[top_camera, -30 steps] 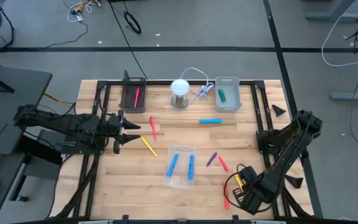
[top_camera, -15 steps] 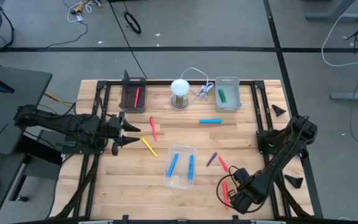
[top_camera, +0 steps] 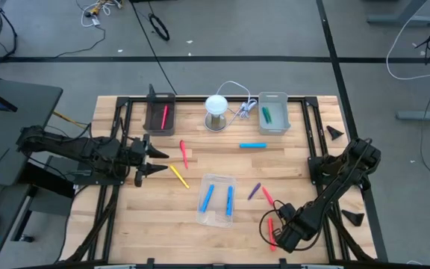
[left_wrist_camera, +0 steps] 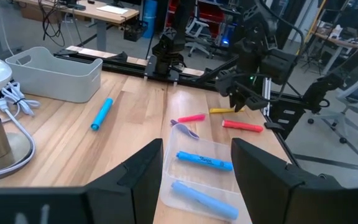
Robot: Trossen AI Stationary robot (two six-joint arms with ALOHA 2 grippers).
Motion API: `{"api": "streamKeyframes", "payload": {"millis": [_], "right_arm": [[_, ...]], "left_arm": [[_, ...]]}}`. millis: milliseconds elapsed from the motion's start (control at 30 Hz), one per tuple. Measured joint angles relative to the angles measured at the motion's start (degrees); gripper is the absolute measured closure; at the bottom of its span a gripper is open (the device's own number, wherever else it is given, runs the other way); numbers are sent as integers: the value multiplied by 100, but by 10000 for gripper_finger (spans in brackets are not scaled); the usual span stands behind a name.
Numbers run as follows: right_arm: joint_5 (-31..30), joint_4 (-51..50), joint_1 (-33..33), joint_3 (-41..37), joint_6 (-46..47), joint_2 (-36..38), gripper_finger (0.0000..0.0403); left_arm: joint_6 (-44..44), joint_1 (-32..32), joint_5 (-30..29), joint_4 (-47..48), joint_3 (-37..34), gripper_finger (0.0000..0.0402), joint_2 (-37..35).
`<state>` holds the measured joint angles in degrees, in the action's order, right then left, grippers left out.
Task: Pick & Place Markers
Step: Put the bottom yellow marker into the black bin
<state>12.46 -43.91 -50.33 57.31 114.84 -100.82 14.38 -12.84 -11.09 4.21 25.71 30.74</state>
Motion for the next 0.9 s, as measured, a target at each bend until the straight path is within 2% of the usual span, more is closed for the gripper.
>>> {"api": "streamKeyframes", "payload": {"millis": [133, 333, 633, 800, 900], "right_arm": [[35, 481, 1, -314, 16, 34, 296], [44, 581, 4, -436, -180, 39, 305], [1, 667, 0, -445, -237, 31, 391], [-140, 663, 0, -447, -229, 133, 389], [-552, 517, -20, -454, -183, 302, 391]], "left_arm": [[-1, 0, 0, 6, 0, 204, 0], [12, 0, 0, 12, 0, 204, 0], [102, 1, 0, 34, 0, 204, 0], [104, 2, 0, 33, 0, 204, 0], [102, 2, -2, 32, 0, 204, 0]]}}
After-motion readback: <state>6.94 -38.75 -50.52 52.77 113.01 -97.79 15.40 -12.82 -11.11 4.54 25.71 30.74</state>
